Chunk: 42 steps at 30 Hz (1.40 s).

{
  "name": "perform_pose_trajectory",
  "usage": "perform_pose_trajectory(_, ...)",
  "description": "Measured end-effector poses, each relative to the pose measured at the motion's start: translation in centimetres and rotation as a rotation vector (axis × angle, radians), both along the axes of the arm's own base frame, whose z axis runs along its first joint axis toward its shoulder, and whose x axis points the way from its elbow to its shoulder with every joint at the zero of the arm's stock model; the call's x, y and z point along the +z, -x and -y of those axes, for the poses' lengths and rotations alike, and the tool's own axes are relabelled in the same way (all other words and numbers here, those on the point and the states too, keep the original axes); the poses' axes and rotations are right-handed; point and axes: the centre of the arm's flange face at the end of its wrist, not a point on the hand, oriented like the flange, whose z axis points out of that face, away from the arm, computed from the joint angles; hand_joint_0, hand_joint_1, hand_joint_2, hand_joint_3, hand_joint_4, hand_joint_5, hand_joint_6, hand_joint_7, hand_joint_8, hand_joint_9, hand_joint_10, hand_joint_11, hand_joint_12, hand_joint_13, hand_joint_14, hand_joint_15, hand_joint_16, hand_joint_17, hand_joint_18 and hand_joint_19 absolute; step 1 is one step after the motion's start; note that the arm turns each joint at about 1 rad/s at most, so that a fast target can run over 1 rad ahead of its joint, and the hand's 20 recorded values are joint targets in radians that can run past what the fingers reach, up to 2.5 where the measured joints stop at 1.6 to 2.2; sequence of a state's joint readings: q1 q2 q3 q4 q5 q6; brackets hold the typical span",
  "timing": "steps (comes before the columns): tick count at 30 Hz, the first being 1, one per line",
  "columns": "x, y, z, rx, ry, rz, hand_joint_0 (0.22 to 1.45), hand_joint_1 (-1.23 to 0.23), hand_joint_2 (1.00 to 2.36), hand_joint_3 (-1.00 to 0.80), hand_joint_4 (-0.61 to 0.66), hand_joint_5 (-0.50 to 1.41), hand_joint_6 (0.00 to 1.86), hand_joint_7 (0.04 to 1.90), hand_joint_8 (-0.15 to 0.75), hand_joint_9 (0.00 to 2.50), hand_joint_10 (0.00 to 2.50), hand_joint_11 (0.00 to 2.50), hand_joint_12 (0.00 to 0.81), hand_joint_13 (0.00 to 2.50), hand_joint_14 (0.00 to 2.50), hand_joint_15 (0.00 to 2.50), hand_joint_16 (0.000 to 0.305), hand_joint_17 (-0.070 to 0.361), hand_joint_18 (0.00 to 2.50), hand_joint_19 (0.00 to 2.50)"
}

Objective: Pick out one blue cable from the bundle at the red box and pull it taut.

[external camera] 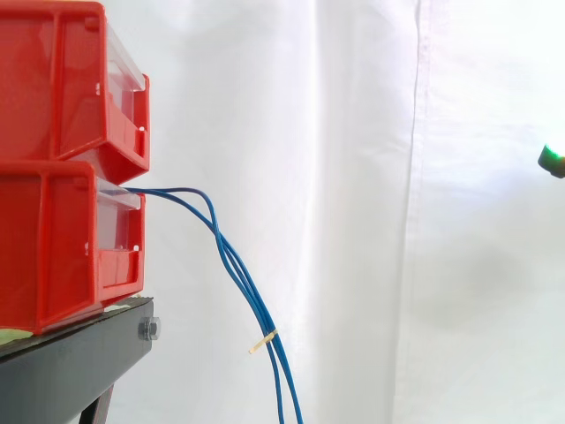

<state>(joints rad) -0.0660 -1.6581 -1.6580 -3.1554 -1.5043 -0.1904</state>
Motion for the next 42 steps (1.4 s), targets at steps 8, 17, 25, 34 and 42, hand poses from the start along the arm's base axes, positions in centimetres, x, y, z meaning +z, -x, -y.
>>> perform_pose_trajectory(8, 0.0, 0.0, 0.0, -0.001, 0.000, 0.000, 0.54, -0.49, 1.00, -0.47, 0.21, -0.19, 0.50, 0.69, 0.284, 0.67, 0.00, 0.13, 0.373, 0.56, 0.01, 0.15, 0.059, 0.132, 0.50, 0.35)
perform_pose_trajectory(17, 0.0, 0.1, 0.3, -0.006, 0.003, -0.001, 0.55, -0.51, 1.00, -0.48, 0.23, -0.19, 0.50, 0.69, 0.277, 0.67, 0.00, 0.13, 0.356, 0.56, 0.01, 0.17, 0.055, 0.124, 0.47, 0.36)
perform_pose_trajectory(25, 0.1, -0.4, 0.3, -0.006, 0.078, 0.019, 0.54, -0.51, 1.00, -0.48, 0.23, -0.19, 0.50, 0.69, 0.276, 0.68, 0.00, 0.14, 0.351, 0.57, 0.01, 0.18, 0.054, 0.122, 0.47, 0.37)
perform_pose_trajectory(34, -2.7, -2.6, 0.7, -0.077, 0.106, 0.010, 0.54, -0.51, 1.00, -0.48, 0.23, -0.19, 0.50, 0.69, 0.275, 0.69, 0.00, 0.14, 0.351, 0.58, 0.01, 0.19, 0.054, 0.120, 0.48, 0.37)
perform_pose_trajectory(42, -7.3, -6.1, 0.0, -0.068, 0.097, 0.026, 0.54, -0.51, 1.00, -0.48, 0.23, -0.19, 0.50, 0.69, 0.279, 0.69, 0.00, 0.15, 0.352, 0.58, 0.01, 0.19, 0.053, 0.120, 0.48, 0.39)
